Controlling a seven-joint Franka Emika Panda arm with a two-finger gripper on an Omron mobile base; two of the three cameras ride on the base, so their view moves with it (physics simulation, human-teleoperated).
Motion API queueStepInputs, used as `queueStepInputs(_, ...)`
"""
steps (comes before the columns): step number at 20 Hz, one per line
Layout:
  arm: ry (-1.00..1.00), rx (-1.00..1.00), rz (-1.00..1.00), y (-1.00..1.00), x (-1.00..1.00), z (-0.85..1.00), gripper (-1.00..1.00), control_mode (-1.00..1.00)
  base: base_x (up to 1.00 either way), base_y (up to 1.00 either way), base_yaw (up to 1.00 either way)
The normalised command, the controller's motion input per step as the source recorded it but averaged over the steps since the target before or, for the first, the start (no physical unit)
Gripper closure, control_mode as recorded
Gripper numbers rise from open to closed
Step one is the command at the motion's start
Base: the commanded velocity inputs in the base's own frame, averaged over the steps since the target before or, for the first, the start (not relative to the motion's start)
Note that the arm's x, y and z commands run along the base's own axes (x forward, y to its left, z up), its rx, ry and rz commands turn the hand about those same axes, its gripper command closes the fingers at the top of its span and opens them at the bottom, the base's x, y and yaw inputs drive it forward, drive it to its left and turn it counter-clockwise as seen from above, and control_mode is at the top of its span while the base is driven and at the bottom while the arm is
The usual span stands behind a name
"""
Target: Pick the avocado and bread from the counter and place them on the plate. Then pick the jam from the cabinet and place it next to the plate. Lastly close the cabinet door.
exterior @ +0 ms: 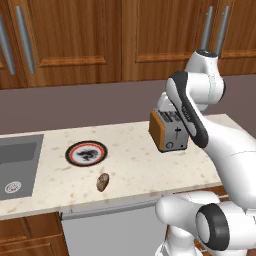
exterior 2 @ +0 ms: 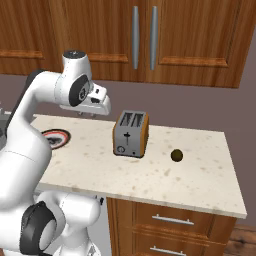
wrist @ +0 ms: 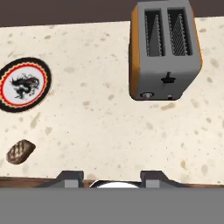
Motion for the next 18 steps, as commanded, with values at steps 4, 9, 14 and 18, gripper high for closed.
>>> queueStepInputs(4, 0.00, 0.00, 0.00, -0.07, -0.14, -0.04, -1.00, -1.00, 0.00, 0.00, 0.00)
queueStepInputs(9, -0.05, 0.00, 0.00, -0.18, -0.51, -0.10, -1.00, -1.00, 0.00, 0.00, 0.00)
queueStepInputs(14, -0.03, 0.00, 0.00, -0.27, -0.45, -0.19, -1.00, -1.00, 0.00, 0.00, 0.00)
queueStepInputs(18, 0.00, 0.00, 0.01, -0.41, -0.23, -0.24, -1.00, -1.00, 0.00, 0.00, 0.00)
